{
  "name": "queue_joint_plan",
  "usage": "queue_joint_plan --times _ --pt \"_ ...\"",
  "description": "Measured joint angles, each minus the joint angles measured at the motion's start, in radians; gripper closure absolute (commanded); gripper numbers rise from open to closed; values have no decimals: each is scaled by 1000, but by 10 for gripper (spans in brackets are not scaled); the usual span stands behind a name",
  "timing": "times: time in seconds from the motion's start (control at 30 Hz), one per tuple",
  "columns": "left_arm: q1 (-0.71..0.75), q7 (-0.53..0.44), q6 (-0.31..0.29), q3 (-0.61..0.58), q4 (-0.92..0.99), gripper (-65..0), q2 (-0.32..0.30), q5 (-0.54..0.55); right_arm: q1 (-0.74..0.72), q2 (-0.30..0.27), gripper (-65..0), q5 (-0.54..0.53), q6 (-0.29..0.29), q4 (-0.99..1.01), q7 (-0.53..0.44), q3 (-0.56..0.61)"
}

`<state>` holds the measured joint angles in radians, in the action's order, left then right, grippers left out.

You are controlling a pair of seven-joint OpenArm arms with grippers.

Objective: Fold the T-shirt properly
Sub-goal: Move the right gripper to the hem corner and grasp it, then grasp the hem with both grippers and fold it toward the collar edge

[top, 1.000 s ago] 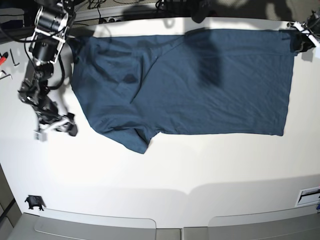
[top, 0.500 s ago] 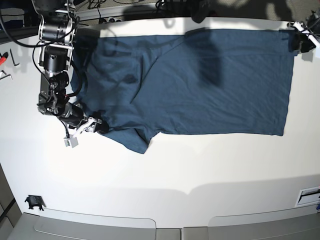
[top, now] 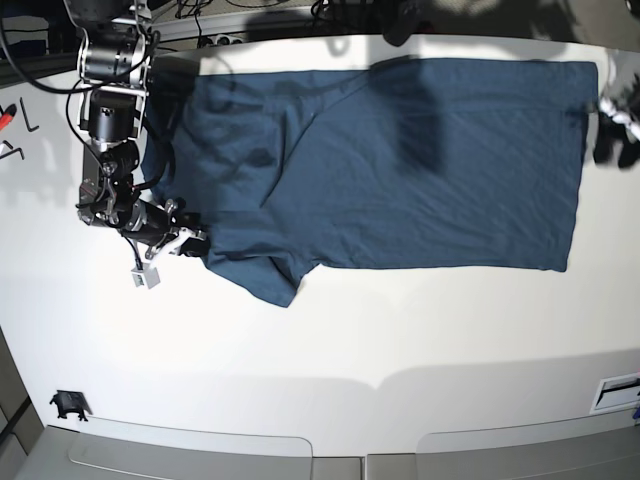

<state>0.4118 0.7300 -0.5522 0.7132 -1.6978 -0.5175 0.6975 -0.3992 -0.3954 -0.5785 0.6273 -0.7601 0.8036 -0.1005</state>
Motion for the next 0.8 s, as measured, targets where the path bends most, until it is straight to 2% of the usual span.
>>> queue_joint_plan --times 0.07,0.23,0.37,0.53,0.67,0.8 --pt "-92 -6 28 -11 68 -267 -34 -2 0 1 0 -2 2 0 -3 0" --pt "-343 -28 31 -101 369 -267 -135 -2 1 2 0 0 2 0 -9 0" --pt "-556 -27 30 -216 660 -268 -176 34 2 1 0 -1 2 0 -9 1" --pt "-795 -62 31 -344 1010 -342 -178 35 2 1 0 0 2 0 -10 1" --pt "-912 -132 32 -437 1247 -346 -176 36 2 1 0 -1 2 0 -9 1" --pt "-961 -167 36 -458 1372 -346 -149 20 2 2 0 0 -1 0 -10 0"
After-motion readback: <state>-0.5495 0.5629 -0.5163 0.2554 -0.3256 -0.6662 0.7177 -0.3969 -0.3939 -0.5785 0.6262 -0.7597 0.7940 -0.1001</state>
